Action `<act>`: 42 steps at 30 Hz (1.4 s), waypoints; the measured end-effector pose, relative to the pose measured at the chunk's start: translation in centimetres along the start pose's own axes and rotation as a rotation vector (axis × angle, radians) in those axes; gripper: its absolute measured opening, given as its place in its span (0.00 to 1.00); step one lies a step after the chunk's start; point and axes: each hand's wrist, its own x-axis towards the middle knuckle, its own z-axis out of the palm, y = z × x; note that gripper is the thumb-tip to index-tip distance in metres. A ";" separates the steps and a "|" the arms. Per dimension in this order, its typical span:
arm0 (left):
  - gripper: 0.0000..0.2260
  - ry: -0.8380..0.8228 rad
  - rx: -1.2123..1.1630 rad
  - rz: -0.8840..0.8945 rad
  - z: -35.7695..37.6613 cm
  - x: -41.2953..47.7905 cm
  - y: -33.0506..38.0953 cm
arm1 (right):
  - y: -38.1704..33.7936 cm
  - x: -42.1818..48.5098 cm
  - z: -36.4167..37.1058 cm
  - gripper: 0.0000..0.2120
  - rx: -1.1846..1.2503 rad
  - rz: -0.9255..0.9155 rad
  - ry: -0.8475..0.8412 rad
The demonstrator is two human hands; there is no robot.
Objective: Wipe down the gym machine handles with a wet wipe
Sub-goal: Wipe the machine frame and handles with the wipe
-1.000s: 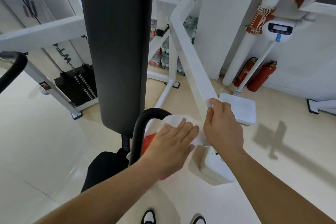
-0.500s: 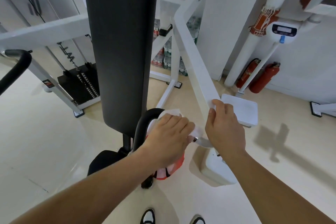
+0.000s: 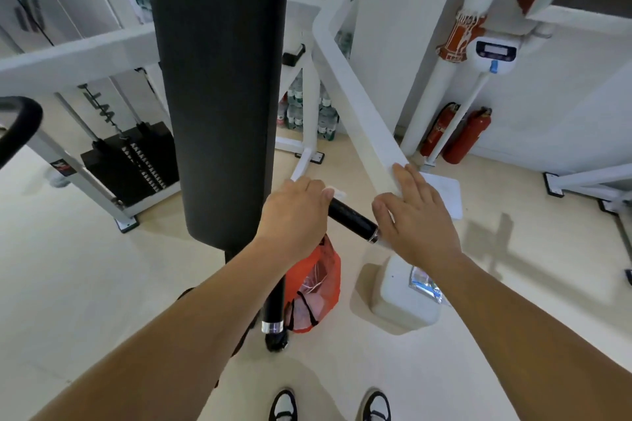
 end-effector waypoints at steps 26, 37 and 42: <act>0.29 -0.482 -1.687 -1.259 5.2 -13.6 -2.8 | -0.3 1.3 0.8 0.32 -0.119 0.031 0.093; 0.29 -0.303 -1.434 -1.225 2.1 -7.7 -2.4 | -0.1 0.9 1.1 0.28 -0.094 0.020 0.137; 0.24 -0.396 -1.603 -1.297 4.6 -13.3 -2.2 | -0.1 1.1 1.2 0.27 -0.095 0.018 0.148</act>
